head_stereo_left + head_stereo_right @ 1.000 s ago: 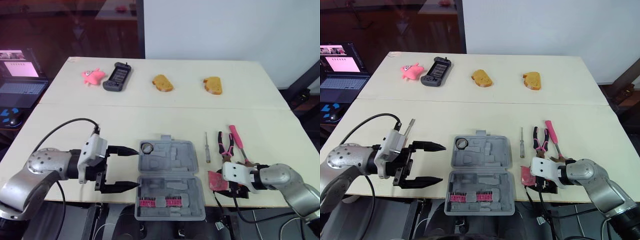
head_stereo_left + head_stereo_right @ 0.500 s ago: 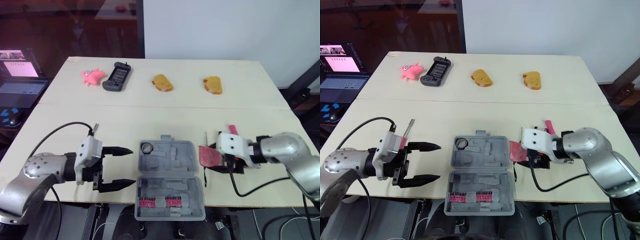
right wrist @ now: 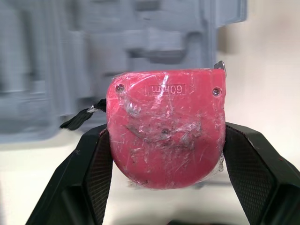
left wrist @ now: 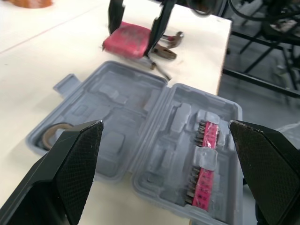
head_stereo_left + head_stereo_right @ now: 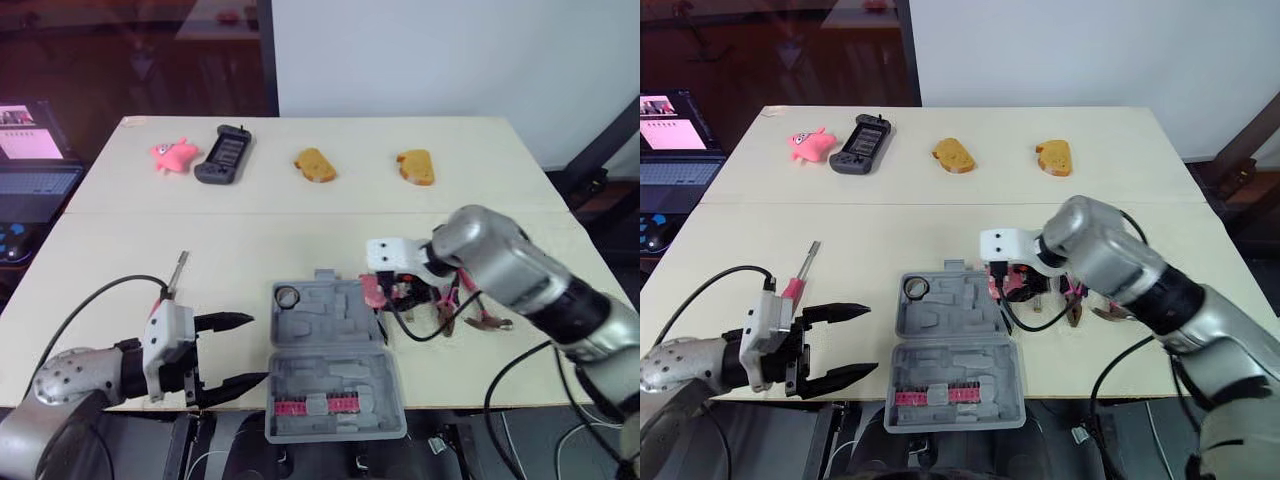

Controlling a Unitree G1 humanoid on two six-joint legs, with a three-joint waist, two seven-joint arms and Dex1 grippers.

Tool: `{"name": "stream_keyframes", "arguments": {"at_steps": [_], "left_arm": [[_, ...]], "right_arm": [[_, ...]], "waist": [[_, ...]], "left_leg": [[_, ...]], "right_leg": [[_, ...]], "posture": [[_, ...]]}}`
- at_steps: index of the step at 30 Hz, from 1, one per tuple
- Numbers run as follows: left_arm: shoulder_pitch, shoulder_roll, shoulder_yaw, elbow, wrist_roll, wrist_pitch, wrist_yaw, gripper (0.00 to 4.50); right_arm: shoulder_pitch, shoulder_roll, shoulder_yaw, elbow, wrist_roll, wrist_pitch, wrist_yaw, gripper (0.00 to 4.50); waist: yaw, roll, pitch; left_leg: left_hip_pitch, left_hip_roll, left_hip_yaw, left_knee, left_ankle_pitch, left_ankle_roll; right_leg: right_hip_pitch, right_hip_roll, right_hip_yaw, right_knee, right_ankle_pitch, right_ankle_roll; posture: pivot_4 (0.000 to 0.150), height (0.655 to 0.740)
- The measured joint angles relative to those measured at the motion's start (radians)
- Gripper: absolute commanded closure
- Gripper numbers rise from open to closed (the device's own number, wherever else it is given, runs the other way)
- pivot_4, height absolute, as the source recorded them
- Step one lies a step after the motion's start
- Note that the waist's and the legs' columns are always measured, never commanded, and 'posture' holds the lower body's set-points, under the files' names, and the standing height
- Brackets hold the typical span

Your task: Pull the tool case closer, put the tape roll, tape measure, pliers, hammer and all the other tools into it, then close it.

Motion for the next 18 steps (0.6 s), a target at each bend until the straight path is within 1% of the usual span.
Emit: {"name": "stream_keyframes", "arguments": {"at_steps": [8,11,18], "left_arm": [[0.042,-0.004,0.004,-0.016,0.006,-0.013,0.032,0.0],[0.047,-0.004,0.004,-0.03,0.011,-0.016,0.045,0.0],[0.059,-0.006,0.003,-0.031,0.02,-0.017,0.055,0.0]], "right_arm": [[0.0,0.095,0.066,0.113,-0.11,-0.039,-0.009,1.56],[0.0,0.136,0.075,0.153,-0.137,-0.052,-0.015,1.56],[0.0,0.187,0.078,0.195,-0.175,-0.075,-0.015,1.56]], "waist": [[-0.005,0.0,0.0],[-0.006,0.0,0.0],[-0.005,0.0,0.0]], "left_leg": [[0.0,0.0,0.001,0.0,0.0,0.0],[0.0,-0.001,0.001,0.0,0.0,0.0],[0.0,0.0,0.001,0.0,0.0,-0.001]], "right_leg": [[-0.001,0.0,0.0,0.001,0.0,0.0],[-0.001,0.0,0.0,0.001,0.0,0.0],[-0.001,0.0,0.0,0.001,0.0,0.0]], "posture": [[0.15,0.7188],[0.15,0.7188],[0.15,0.7188]]}}
